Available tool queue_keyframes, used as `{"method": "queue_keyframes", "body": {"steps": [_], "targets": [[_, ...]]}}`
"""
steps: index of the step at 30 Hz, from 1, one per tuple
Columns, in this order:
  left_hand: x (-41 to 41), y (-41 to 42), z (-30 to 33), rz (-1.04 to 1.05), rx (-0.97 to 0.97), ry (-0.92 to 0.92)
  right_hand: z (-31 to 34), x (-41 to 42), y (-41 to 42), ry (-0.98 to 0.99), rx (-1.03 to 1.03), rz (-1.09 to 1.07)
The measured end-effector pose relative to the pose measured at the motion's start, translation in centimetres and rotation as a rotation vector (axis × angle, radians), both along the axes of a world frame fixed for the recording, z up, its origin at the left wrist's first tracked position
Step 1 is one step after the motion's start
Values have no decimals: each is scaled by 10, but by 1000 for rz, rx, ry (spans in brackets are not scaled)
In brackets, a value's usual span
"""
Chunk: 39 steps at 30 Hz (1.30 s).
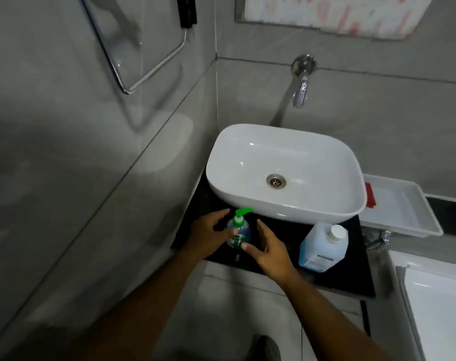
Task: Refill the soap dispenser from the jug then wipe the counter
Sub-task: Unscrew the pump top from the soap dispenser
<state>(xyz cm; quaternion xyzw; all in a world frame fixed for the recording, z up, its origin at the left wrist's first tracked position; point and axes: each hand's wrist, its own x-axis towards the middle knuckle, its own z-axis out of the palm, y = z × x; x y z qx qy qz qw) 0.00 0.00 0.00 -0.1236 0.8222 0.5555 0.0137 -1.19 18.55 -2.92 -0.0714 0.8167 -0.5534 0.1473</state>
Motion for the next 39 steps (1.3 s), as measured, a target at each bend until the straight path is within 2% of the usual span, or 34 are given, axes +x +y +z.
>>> {"method": "queue_keyframes", "body": {"steps": [9, 15, 19, 21, 27, 31, 34, 39], "targets": [[-19, 9, 10, -154, -72, -51, -11, -37, -15, 69, 27, 143], [-23, 13, 5, 67, -159, -3, -13, -37, -17, 47, -8, 165], [-16, 19, 3, -33, -32, -18, -11, -36, -13, 69, -10, 170], [-11, 22, 0, -70, -50, -11, -9, -35, -11, 77, -18, 173], [9, 34, -11, 208, -32, 60, -10, -34, -7, 57, -34, 173], [-3, 36, -9, 135, 104, 44, -11, -34, -7, 68, -22, 173], [-7, 38, -8, 91, 110, 28, -12, -34, -6, 64, -28, 168], [11, 40, -16, 256, 136, 81, -15, -34, -5, 33, -61, 145]]}}
